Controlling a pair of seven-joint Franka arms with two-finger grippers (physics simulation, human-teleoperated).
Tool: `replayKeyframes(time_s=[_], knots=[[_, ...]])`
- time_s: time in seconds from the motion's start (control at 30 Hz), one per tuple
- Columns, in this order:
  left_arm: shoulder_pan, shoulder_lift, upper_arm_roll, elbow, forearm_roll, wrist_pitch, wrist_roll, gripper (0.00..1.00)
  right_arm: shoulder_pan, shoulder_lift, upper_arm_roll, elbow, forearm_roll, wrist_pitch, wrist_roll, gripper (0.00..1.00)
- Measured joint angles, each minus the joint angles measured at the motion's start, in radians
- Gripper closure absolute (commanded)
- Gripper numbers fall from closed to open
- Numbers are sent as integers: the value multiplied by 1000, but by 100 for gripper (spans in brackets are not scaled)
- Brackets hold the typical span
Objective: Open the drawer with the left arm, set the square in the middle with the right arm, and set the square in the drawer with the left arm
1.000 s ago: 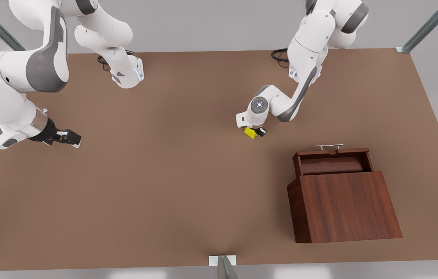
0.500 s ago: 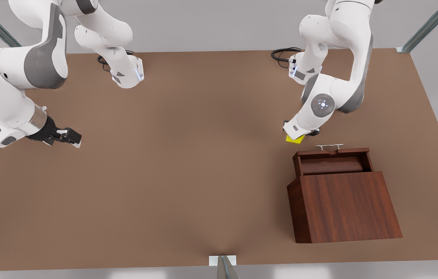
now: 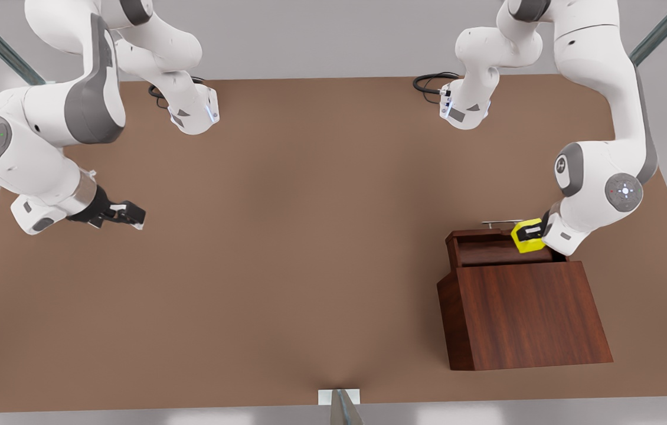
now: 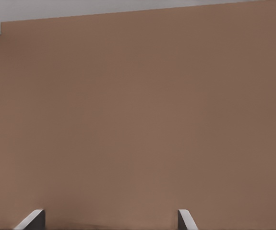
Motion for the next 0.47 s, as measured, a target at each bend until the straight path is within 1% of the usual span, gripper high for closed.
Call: replayKeyframes(time_s=[0.2, 0.27, 0.3, 0.37, 0.4, 0.47], knots=[[0, 3, 0, 2, 2, 0, 2, 0, 1, 21, -2, 0, -4, 1, 6, 0], [-1, -15, -1, 40, 2, -38, 1, 0, 1, 20, -2, 0, -6, 1, 7, 0], [-9, -52, -8, 58, 3, -83, 3, 0, 2, 20, -2, 0, -7, 0, 6, 0], [-86, -69, -9, 242, 7, -343, 16, 0, 1, 20, -2, 0, -34, 0, 9, 0], [-87, -58, -12, 321, 9, -414, 21, 0, 2, 20, -2, 0, -38, -1, 10, 0], [-68, -51, -23, 346, 13, -457, 19, 0, 4, 20, 0, 0, -38, -1, 10, 0]])
